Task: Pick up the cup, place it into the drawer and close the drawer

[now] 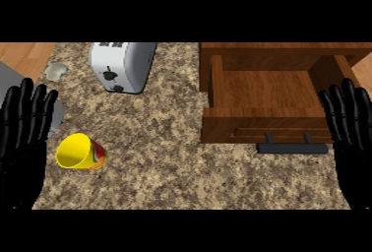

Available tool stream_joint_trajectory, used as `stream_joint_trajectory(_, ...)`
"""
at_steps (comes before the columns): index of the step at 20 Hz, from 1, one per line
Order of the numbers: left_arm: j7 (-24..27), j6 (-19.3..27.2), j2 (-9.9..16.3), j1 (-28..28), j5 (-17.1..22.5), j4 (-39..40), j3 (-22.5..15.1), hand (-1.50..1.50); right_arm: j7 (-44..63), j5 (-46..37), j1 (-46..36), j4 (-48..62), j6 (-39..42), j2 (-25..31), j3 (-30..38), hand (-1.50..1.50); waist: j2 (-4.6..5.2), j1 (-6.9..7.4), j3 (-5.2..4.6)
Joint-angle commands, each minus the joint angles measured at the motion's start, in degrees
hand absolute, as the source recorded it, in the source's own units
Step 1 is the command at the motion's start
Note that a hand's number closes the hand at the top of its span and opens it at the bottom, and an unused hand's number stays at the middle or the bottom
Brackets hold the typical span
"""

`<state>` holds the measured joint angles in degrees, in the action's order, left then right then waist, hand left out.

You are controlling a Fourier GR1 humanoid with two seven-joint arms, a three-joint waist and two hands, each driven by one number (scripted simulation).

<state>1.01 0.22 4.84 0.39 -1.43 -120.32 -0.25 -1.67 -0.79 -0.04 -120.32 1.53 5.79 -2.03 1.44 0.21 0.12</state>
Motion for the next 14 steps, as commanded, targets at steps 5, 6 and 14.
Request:
stream_joint_trajectory(5,5.0,-18.8,10.4,2.8,20.5,2.9,9.7,-1.5,2.4,1.6,-3.1,0.3,-1.0,-0.1,2.8,-1.5,-1.44,0.26,-0.23)
stream_joint_trajectory(6,5.5,-23.0,12.9,5.1,26.1,2.3,12.7,-1.5,0.2,1.9,0.7,-1.1,-0.3,0.1,3.3,-1.5,-1.6,0.37,-0.26)
stream_joint_trajectory(14,-5.5,-24.6,14.5,1.5,39.9,18.5,18.4,-1.5,5.5,5.4,-3.9,8.2,6.5,3.8,2.5,-1.5,-1.37,-0.08,-0.13)
